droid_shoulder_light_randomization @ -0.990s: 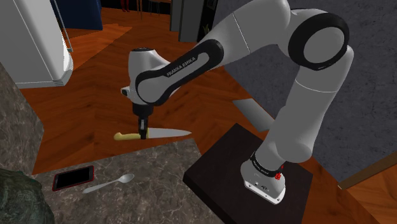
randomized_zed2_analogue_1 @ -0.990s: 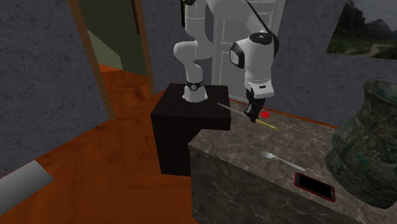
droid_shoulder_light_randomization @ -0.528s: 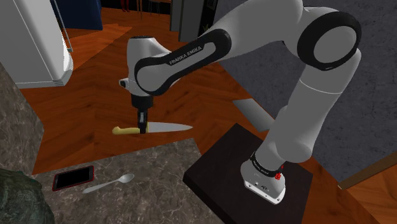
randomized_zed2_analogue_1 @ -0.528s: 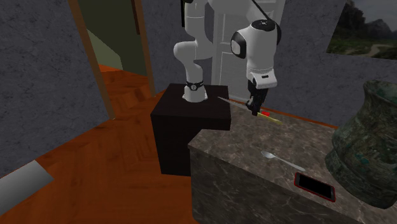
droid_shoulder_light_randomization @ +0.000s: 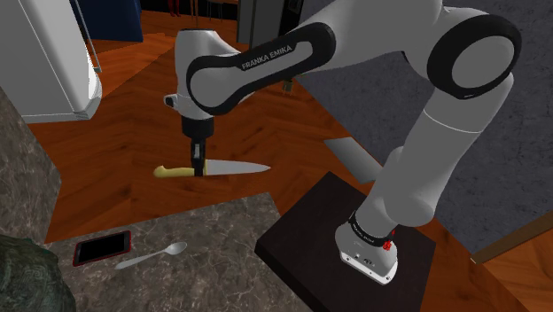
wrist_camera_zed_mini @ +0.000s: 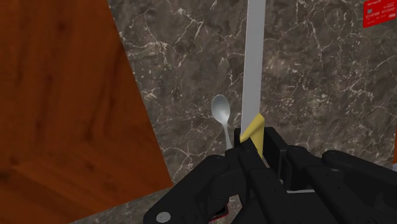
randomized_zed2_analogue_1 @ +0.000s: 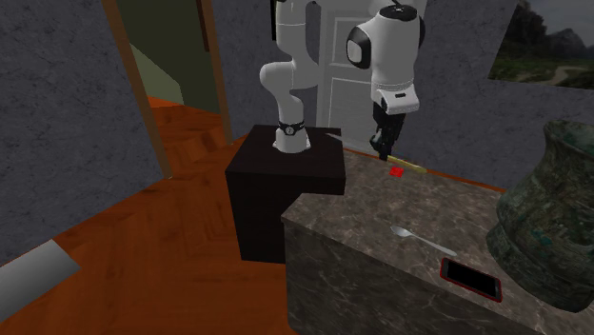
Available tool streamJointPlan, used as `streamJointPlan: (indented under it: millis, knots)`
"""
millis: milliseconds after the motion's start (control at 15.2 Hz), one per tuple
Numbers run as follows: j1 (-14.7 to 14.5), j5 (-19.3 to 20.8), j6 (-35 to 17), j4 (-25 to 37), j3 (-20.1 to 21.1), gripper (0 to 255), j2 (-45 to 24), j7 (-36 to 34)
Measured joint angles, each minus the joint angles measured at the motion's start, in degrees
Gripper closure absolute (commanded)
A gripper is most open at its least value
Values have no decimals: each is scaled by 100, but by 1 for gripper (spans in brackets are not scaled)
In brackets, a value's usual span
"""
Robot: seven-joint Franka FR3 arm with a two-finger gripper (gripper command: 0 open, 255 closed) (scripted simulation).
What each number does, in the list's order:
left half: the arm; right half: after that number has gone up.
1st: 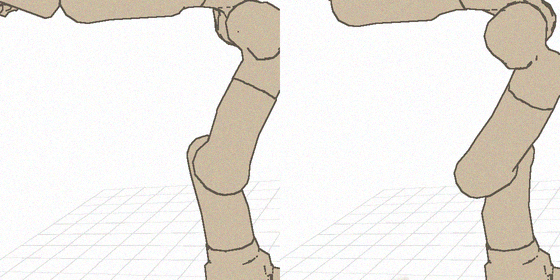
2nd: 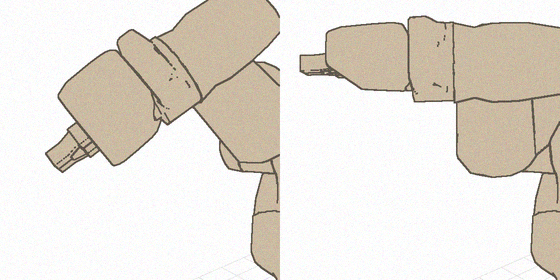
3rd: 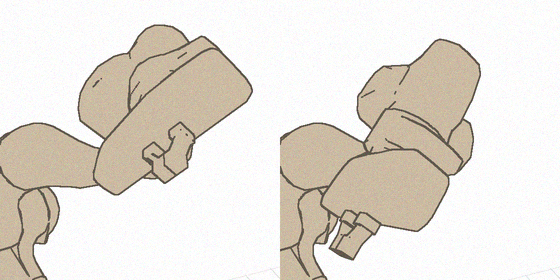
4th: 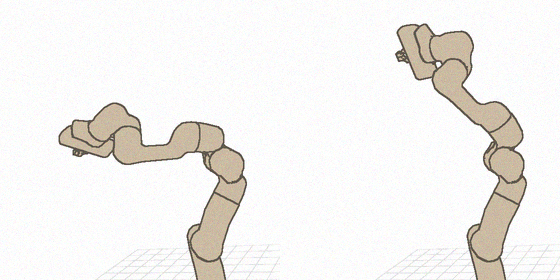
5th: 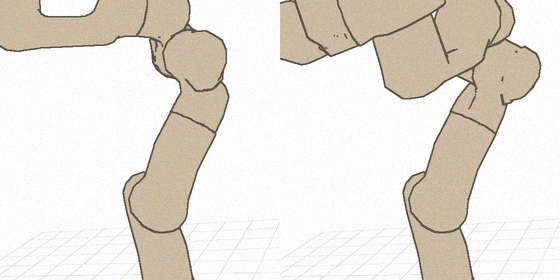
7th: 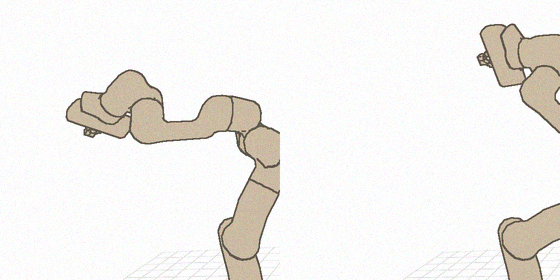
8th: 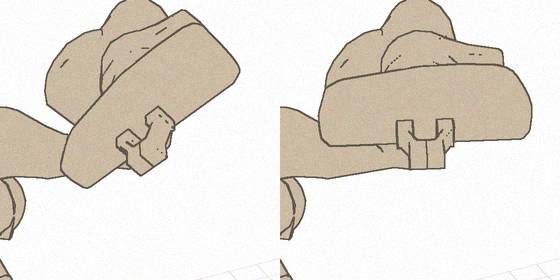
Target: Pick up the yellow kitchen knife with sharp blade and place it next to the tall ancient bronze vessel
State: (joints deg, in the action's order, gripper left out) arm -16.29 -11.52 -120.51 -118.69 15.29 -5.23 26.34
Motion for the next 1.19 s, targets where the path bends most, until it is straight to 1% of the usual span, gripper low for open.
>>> streamJointPlan:
  millis: [990, 1188]
  knots:
    - [42, -14, 1084, 686, -27, 255, 412, -123]
    - [45, -1, 1323, 913, -30, 255, 428, -168]
